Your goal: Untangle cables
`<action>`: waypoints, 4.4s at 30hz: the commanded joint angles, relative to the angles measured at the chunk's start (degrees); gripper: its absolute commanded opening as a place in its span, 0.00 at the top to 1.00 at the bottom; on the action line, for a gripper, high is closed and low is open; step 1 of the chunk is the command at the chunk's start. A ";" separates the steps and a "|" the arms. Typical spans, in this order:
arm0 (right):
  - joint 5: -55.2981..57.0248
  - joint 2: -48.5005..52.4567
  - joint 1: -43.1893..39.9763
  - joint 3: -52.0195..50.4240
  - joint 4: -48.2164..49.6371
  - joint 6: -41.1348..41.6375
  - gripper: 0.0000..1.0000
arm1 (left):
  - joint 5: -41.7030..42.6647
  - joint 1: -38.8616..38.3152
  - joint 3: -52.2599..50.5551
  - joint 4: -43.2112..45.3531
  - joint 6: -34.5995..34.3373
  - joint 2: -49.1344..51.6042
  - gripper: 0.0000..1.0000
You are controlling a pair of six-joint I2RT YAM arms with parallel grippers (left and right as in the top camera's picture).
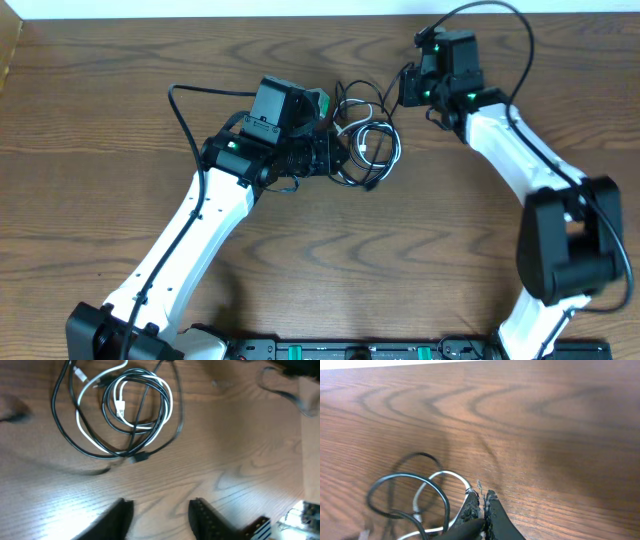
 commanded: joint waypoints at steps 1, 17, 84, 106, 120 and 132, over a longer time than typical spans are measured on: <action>-0.15 -5.16 0.28 0.31 -1.92 -3.85 0.99 | -2.08 0.24 0.44 -0.09 0.59 0.48 0.41; -7.50 -22.64 -0.50 0.31 20.26 -20.46 0.99 | -2.03 0.24 0.44 1.20 1.86 0.48 0.39; -5.86 -6.67 -11.85 4.31 -34.91 5.01 0.01 | -10.62 -3.69 24.79 -2.71 46.18 37.11 0.38; -5.92 -6.67 -11.74 4.28 -38.32 5.05 0.09 | -10.64 -3.69 24.81 1.01 39.19 27.98 0.92; -6.08 -6.67 -0.92 4.24 -35.80 5.05 0.12 | -17.57 -3.69 24.81 11.96 38.45 -0.26 0.92; -0.87 -6.67 0.90 4.24 -29.97 5.03 0.03 | -37.99 -3.65 24.79 2.08 29.44 -3.19 0.92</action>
